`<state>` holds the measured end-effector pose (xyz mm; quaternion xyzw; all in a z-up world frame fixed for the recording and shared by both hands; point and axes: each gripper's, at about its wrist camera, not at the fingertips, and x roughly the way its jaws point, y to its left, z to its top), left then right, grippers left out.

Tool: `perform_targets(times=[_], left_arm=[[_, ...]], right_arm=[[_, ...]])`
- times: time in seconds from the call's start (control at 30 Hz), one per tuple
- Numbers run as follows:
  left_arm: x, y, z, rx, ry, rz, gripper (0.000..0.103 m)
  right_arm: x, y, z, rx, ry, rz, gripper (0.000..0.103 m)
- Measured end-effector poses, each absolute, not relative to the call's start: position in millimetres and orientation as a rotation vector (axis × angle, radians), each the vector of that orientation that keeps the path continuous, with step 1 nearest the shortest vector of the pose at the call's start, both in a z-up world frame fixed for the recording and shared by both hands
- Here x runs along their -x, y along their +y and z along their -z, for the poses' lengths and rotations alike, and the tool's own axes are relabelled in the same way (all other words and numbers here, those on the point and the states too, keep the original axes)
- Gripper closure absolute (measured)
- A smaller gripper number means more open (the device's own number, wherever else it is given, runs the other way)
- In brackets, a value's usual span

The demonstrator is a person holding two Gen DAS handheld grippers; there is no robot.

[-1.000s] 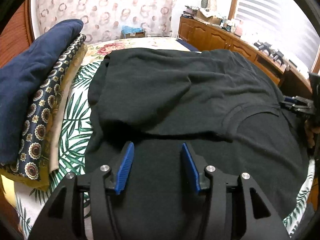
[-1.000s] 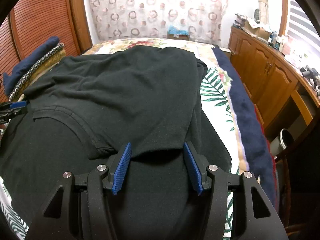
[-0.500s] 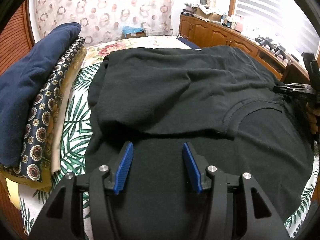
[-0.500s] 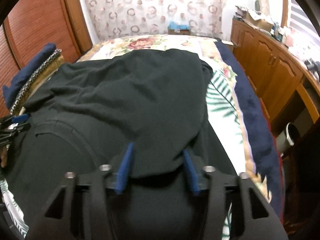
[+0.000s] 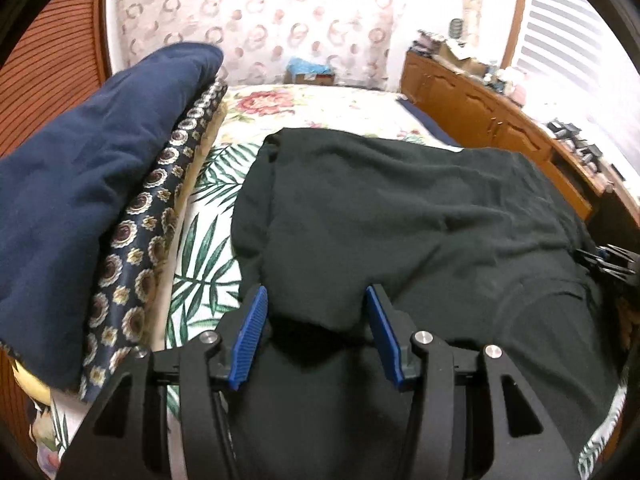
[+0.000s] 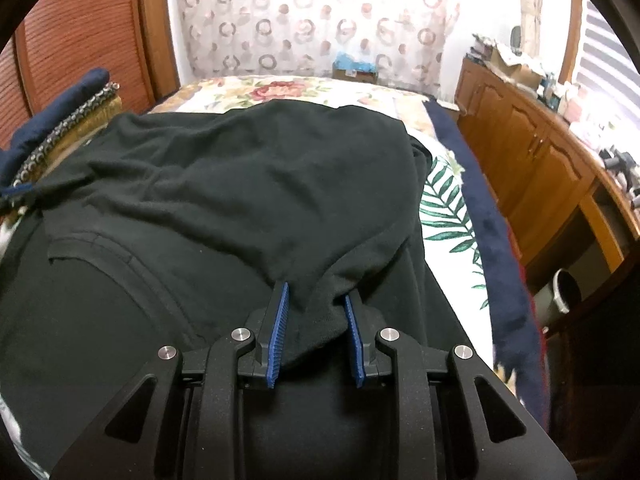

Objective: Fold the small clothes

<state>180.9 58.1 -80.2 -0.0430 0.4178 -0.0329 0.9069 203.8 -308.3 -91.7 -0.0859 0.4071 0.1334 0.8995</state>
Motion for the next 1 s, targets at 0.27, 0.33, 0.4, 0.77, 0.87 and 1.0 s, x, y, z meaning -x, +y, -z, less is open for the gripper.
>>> perform_targets(times=[0.27,0.33,0.4,0.77,0.87,1.0], left_arm=[[-185.4,59.6,84.8,0.099,0.834,0.105,0.094],[-180.5,58.1,77.4,0.084,0.804,0.128,0.097],[-175.5,59.3,67.1,0.100,0.776,0.137,0.097],[-101.2,63.7,9.5,0.140,0.628,0.227,0.098],[-70.2,68.2,10.3,0.156,0.620,0.248,0.098],[-42.6,66.8,14.8,0.160,0.639,0.269,0.098]], right_arm=[[-204.7,-311.4,91.8,0.151,0.842,-0.287,0.083],[-201.6,-310.9,88.3,0.140,0.826,-0.309,0.094],[-198.3,-310.9,81.6,0.128,0.811,-0.333,0.095],[-165.1,-327.3,20.0,0.057,0.665,-0.419,0.097],[-142.5,-340.1,10.8,0.024,0.647,-0.447,0.097],[-110.2,-351.1,3.5,0.007,0.643,-0.489,0.097]])
